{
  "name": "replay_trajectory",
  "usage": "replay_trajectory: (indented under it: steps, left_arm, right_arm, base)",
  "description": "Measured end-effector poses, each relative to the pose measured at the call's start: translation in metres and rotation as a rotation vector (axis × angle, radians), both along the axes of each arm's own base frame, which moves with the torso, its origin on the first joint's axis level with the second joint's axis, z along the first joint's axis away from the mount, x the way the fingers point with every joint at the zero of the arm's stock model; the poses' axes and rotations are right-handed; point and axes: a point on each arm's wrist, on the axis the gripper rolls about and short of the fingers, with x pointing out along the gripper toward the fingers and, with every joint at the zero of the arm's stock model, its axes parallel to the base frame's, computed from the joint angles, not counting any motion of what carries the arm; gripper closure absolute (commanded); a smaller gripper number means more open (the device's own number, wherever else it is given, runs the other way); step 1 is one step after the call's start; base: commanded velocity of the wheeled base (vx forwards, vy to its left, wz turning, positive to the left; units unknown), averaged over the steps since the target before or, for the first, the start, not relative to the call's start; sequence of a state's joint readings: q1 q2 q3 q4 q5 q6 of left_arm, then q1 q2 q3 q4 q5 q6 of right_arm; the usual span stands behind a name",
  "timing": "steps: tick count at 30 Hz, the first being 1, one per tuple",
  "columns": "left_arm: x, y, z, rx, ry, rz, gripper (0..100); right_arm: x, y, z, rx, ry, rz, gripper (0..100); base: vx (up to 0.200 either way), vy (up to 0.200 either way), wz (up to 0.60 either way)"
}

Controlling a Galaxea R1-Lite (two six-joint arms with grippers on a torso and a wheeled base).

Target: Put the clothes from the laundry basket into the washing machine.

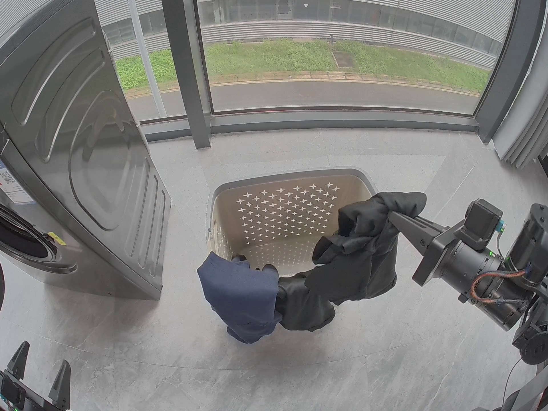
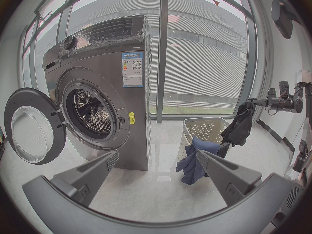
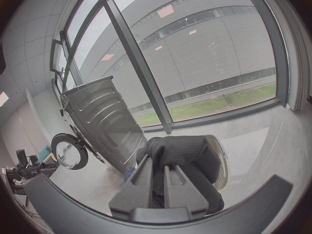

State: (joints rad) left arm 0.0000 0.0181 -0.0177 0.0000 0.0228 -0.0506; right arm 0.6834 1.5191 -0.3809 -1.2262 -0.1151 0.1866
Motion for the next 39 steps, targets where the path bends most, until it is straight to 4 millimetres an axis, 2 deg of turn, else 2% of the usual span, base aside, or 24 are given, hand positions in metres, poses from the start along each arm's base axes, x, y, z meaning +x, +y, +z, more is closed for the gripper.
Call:
replay_trajectory:
  steps: [3,6,12,18,39]
  left_arm:
    - [0.0,0.0,0.0,0.0,0.0,0.0,0]
    - [0.0,0.0,0.0,0.0,0.0,-0.001,0]
    - [0.0,0.0,0.0,0.0,0.0,-0.002,0]
    - [0.0,0.0,0.0,0.001,0.0,-0.001,0]
    - [0.0,0.0,0.0,0.001,0.001,-0.004,0]
  right_arm:
    - [0.001,-0.001,0.006,-0.001,-0.021,0.007,100]
    - [0.002,-0.003,0.004,-0.035,0.002,0.003,100]
    - [0.002,-0.009,-0.002,-0.075,0.05,-0.042,100]
    - [0.003,-0.012,-0.002,-0.073,0.057,-0.158,100]
    - [0.002,-0.01,0.002,-0.052,0.046,-0.172,100]
  base:
    - [-0.2,0.0,0.0]
    - [-0.2,0.0,0.0]
    - [0.0,0.0,0.0]
    - [0.0,0.0,0.0]
    - [0.0,0.2,0.0]
